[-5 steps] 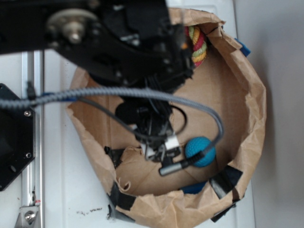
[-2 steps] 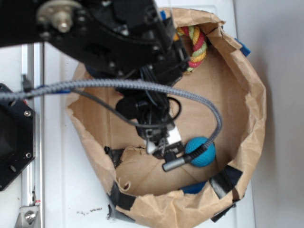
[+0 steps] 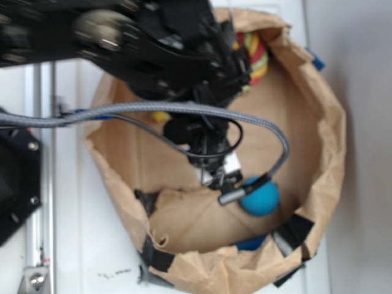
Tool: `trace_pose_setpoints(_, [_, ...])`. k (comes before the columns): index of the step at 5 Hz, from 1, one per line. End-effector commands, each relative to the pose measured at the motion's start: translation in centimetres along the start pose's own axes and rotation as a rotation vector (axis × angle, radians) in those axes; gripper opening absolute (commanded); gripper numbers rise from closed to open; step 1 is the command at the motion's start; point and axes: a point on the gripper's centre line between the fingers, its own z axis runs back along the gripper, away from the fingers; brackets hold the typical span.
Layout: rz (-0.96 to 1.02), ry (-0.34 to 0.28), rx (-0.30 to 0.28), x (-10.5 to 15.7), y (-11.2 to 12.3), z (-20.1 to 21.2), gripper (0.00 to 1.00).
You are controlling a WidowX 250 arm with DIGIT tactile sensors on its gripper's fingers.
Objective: Grab the multicolored rope.
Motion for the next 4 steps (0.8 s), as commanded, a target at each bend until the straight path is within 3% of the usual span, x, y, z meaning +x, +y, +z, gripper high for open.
trace_pose_setpoints(1, [0.033, 0.029, 0.017, 0.3, 1.7, -4.3, 1.00])
trace_pose_setpoints(2, [0.061, 0.084, -0.016, 0.7, 2.1, -5.5, 1.00])
trace_pose_setpoints(3, [0.104, 0.105, 0.005, 1.6, 3.2, -5.0, 1.00])
trace_pose_setpoints(4, [0.158, 0.121, -0.009, 1.9, 4.9, -4.0, 1.00])
